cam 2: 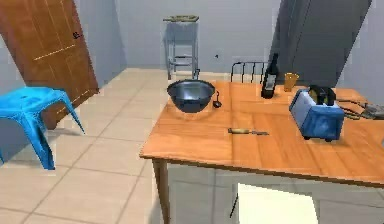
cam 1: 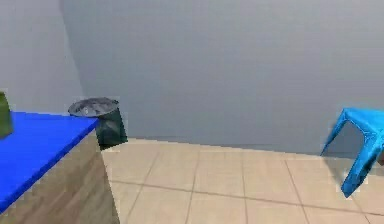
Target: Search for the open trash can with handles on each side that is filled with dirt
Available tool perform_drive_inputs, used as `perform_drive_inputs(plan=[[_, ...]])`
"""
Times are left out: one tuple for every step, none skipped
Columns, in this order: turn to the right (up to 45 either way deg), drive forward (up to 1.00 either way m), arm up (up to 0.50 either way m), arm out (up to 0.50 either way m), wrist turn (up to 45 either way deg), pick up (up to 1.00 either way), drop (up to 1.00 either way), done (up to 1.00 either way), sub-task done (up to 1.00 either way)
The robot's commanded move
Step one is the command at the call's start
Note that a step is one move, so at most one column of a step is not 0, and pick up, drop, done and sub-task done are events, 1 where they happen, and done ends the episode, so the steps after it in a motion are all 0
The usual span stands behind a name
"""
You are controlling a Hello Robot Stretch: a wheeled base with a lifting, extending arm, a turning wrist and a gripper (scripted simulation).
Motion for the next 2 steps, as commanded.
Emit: perform_drive_inputs(plan=[[0.0,1.00,0.00,0.00,0.0,0.00,0.00,0.00,0.00],[-12.0,0.00,0.00,0.00,0.0,0.00,0.00,0.00,0.00]])
